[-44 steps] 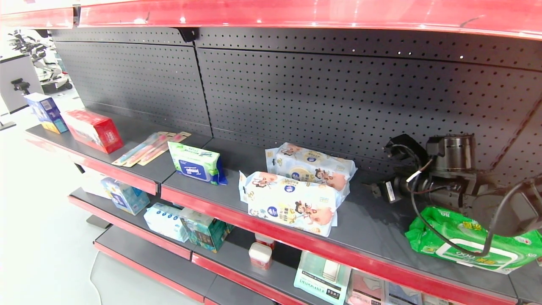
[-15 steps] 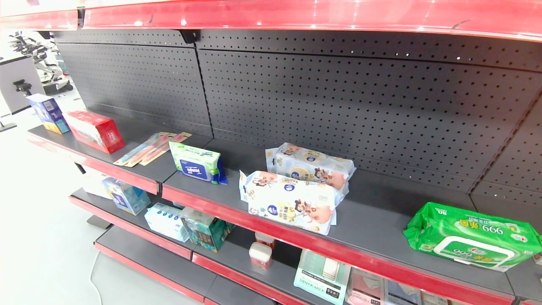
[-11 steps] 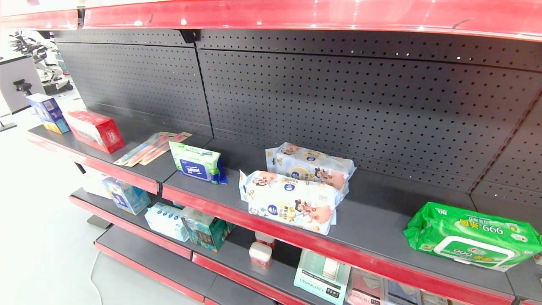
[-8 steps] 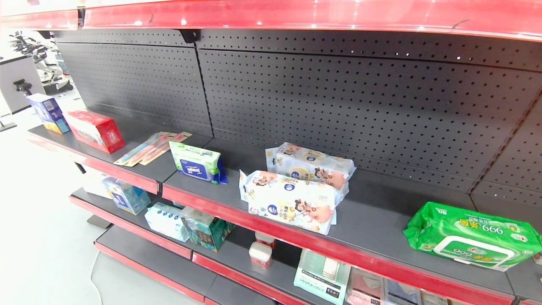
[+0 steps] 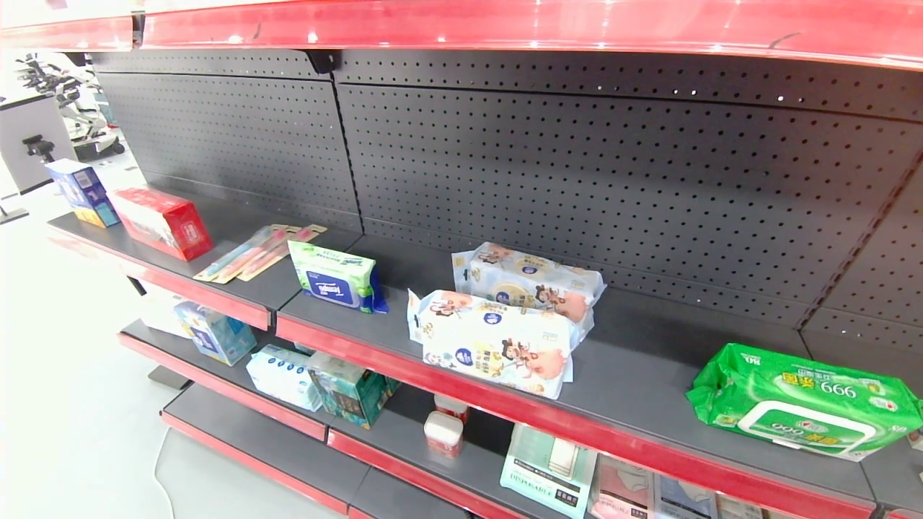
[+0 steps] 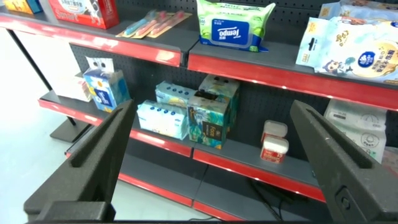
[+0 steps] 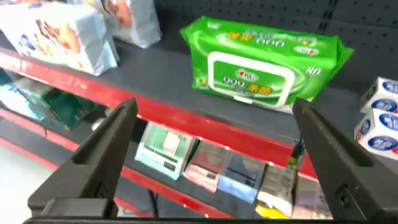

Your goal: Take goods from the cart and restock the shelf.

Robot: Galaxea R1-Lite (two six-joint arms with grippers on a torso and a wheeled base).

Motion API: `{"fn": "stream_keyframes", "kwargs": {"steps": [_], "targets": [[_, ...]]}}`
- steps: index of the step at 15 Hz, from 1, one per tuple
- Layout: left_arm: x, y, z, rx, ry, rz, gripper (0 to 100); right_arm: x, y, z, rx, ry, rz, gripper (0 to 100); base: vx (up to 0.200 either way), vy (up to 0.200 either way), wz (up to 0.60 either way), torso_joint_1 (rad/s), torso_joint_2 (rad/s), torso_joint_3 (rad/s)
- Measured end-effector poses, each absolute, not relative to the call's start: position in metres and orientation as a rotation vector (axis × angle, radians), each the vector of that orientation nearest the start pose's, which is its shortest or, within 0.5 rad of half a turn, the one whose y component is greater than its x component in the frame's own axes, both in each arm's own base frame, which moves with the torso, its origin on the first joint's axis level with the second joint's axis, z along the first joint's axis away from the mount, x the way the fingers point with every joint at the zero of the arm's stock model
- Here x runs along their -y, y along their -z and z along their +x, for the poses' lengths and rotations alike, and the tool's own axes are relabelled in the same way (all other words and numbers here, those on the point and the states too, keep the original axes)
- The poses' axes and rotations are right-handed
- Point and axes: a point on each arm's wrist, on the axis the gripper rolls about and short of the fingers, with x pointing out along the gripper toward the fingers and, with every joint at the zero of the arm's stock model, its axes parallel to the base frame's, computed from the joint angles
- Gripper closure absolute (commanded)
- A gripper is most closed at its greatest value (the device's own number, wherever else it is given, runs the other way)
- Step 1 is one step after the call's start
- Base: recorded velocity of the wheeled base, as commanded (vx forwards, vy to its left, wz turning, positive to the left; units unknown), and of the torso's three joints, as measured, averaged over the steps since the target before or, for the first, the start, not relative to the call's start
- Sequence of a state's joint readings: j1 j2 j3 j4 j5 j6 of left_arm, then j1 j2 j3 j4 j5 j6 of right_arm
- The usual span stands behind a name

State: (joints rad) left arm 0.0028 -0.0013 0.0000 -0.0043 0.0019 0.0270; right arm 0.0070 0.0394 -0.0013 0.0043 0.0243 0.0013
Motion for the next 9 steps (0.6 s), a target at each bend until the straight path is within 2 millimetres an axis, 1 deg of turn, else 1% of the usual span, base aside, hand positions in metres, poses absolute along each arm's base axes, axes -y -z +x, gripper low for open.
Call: {"fn": "stream_keyframes", "kwargs": {"steps": [1,2,5,6,7,8,9], "targets": [[0.0,-0.076,-0.023,0.007,-0.01,0.035,0,0.0,-0.076,-0.021,-0.03,-0.019,0.001,0,0.0,0.0,0.0,0.0,0.0,0.0],[0.0,-0.083,-0.024,0.022,-0.01,0.036,0,0.0,-0.076,-0.022,-0.02,-0.01,0.0,0,0.0,0.0,0.0,0.0,0.0,0.0],[0.0,-0.136,-0.03,0.095,0.013,0.004,0,0.0,-0.075,-0.023,-0.007,-0.007,-0.001,0,0.0,0.0,0.0,0.0,0.0,0.0],[0.0,-0.145,-0.03,0.093,0.019,0.005,0,0.0,-0.076,-0.023,-0.005,-0.005,-0.001,0,0.0,0.0,0.0,0.0,0.0,0.0],[0.0,-0.144,-0.029,0.074,0.024,0.008,0,0.0,-0.075,-0.023,-0.004,-0.005,-0.001,0,0.0,0.0,0.0,0.0,0.0,0.0],[0.0,-0.139,-0.031,0.053,0.027,0.012,0,0.0,-0.076,-0.023,-0.003,-0.005,0.0,0,0.0,0.0,0.0,0.0,0.0,0.0],[0.0,-0.13,-0.033,0.026,0.025,0.015,0,0.0,-0.075,-0.023,-0.003,-0.005,0.0,0,0.0,0.0,-0.6,0.007,0.0,-0.002]]}}
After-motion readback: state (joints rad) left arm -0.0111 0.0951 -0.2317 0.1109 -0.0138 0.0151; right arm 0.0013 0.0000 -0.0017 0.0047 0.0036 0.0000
